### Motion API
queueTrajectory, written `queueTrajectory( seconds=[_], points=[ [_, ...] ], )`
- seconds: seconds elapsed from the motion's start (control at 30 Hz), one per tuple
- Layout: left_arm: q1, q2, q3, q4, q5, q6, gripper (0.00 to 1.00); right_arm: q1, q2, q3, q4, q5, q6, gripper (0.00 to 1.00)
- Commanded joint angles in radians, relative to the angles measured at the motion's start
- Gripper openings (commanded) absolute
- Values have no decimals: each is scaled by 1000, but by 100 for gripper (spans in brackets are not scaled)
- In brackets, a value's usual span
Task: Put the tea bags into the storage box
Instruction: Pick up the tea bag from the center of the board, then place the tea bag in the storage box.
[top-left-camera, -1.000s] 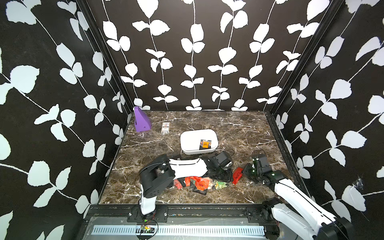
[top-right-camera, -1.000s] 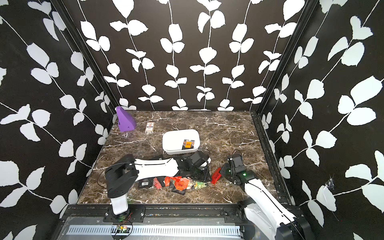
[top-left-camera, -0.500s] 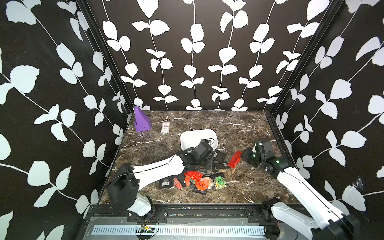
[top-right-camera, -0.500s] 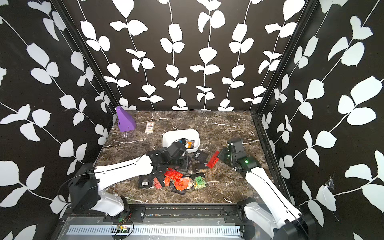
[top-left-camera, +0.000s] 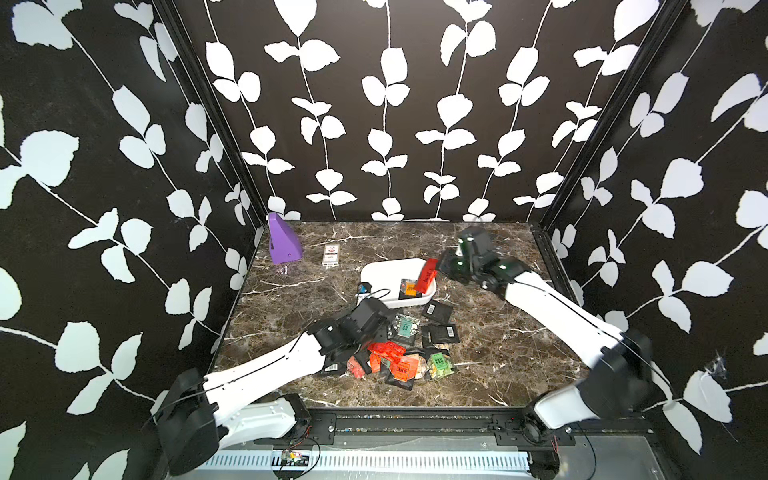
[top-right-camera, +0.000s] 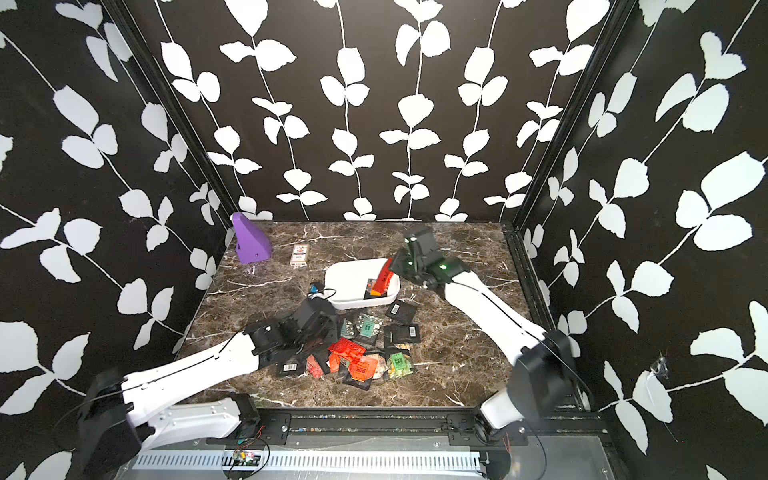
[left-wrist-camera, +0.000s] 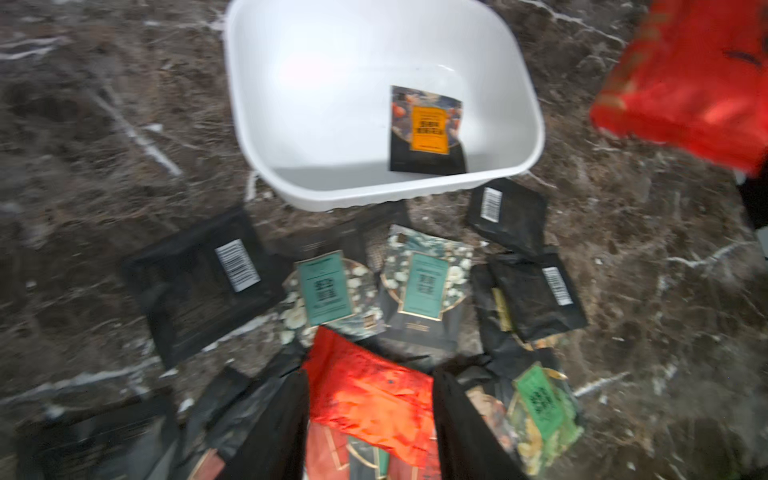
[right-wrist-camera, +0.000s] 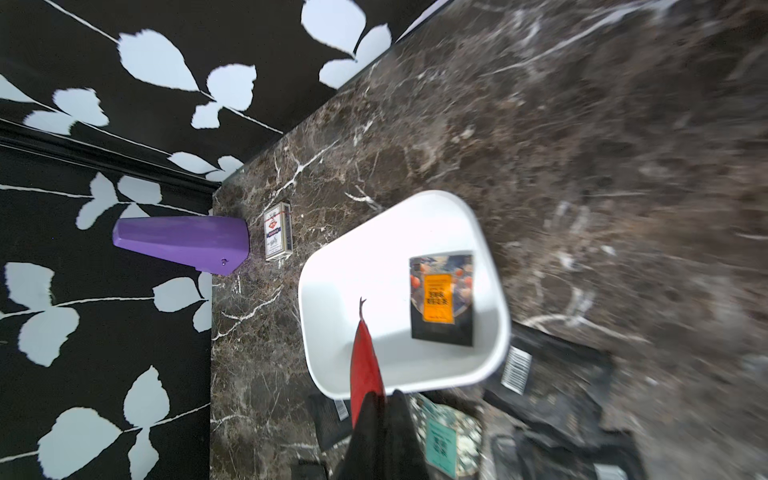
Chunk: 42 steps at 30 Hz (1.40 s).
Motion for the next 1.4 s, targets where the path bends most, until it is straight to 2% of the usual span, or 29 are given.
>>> queueTrajectory(
  seconds=[0.0, 0.1, 0.27, 0.77, 0.8, 0.93, 0.97, 1.17, 1.37],
  points=[
    [14, -68, -57, -20, -35, -39, 49, 24, 133, 108, 66, -6, 12, 0],
    [16, -100, -86, -21, -22, -46, 52, 42, 243, 185, 53, 12, 6, 0],
    [19, -113, -92, -34, -5, -53, 56, 49, 353, 221, 52, 45, 13, 0],
    [19, -108, -82, -20, 39, -61, 59, 50, 447, 199, 117, 69, 36, 0],
    [19, -106, -81, -20, 40, -63, 59, 50, 448, 201, 115, 67, 36, 4],
    [19, -94, -69, -24, 45, -60, 61, 50, 432, 199, 101, 71, 14, 36],
    [19, -89, -64, -27, 46, -58, 61, 50, 426, 201, 96, 75, 6, 40],
    [19, -64, -38, -26, 52, -49, 65, 50, 358, 206, 49, 94, -56, 45],
    [19, -11, 18, -5, 88, -20, 68, 50, 216, 189, -19, 115, -175, 48]
  ],
)
